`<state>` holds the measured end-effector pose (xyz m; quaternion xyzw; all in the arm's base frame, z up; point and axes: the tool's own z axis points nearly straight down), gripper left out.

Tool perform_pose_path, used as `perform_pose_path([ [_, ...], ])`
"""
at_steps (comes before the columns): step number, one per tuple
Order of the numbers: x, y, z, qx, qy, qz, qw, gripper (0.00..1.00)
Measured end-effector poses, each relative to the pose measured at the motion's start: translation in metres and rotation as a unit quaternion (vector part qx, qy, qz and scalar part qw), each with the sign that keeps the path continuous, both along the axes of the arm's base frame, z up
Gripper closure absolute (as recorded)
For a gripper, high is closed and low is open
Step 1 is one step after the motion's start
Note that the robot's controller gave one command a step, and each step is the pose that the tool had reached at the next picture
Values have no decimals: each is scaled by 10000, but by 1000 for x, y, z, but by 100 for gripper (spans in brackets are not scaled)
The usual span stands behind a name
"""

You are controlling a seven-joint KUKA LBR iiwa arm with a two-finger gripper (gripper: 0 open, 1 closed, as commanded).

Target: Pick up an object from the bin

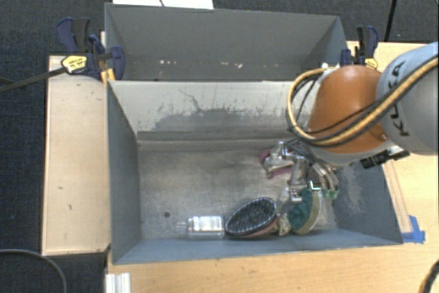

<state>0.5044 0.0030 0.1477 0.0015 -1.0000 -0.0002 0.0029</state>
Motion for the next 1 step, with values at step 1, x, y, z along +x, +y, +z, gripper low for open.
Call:
perform_pose_path([
  [1, -20, -12, -72, 9, -49, -1007, 9949, 0],
])
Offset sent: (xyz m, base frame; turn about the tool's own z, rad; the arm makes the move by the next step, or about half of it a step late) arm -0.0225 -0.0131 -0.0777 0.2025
